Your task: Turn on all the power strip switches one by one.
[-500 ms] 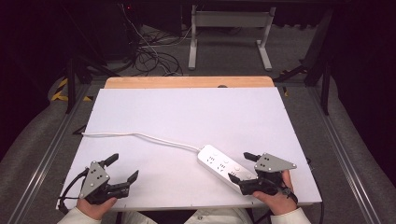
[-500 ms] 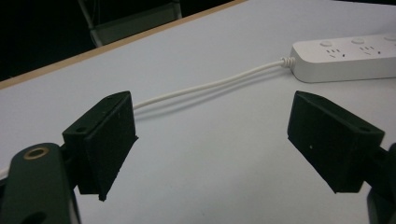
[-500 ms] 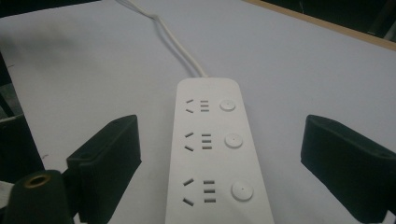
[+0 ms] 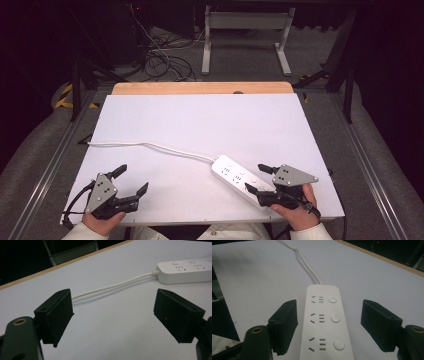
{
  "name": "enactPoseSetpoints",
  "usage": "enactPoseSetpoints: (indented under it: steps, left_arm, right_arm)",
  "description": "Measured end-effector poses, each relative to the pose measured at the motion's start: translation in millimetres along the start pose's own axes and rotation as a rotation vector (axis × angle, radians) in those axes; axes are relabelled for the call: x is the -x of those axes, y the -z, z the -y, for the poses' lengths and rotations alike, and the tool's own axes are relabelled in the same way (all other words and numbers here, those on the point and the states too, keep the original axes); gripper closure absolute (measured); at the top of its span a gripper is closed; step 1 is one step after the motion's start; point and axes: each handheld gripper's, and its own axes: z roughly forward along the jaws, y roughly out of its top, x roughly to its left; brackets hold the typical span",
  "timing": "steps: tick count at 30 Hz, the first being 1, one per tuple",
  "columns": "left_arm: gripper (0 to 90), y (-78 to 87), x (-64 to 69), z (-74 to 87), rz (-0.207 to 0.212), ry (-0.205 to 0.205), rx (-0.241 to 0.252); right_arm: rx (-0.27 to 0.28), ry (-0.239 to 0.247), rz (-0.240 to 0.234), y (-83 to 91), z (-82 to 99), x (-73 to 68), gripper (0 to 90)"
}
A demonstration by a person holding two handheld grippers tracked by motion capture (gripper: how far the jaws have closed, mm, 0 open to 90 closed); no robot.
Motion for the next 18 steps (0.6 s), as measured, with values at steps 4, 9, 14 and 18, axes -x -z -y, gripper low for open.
enactPoseSetpoints:
  steps: [4,9,14,18]
  left_arm:
    - [16.4,0.6,-0.2,0.1,-0.007,-0.004,0.001]
    - [16.4,0.3,0.1,0.0,-0.012,-0.004,0.001]
    - [16.4,0.1,0.2,0.0,-0.013,-0.009,-0.002]
    - [16.4,0.0,-0.1,0.2,-0.017,-0.009,-0.004]
  right_arm:
    - [-0.045,-0.009,-0.008,1.8,-5.4,0.8,43.4]
    - [-0.056,-0.014,-0.059,5.2,-14.5,6.0,61.3]
    - [-0.072,-0.042,-0.1,9.8,-25.1,13.2,80.1]
    - [-0.134,-0.014,-0.106,7.7,-33.3,14.0,90.0]
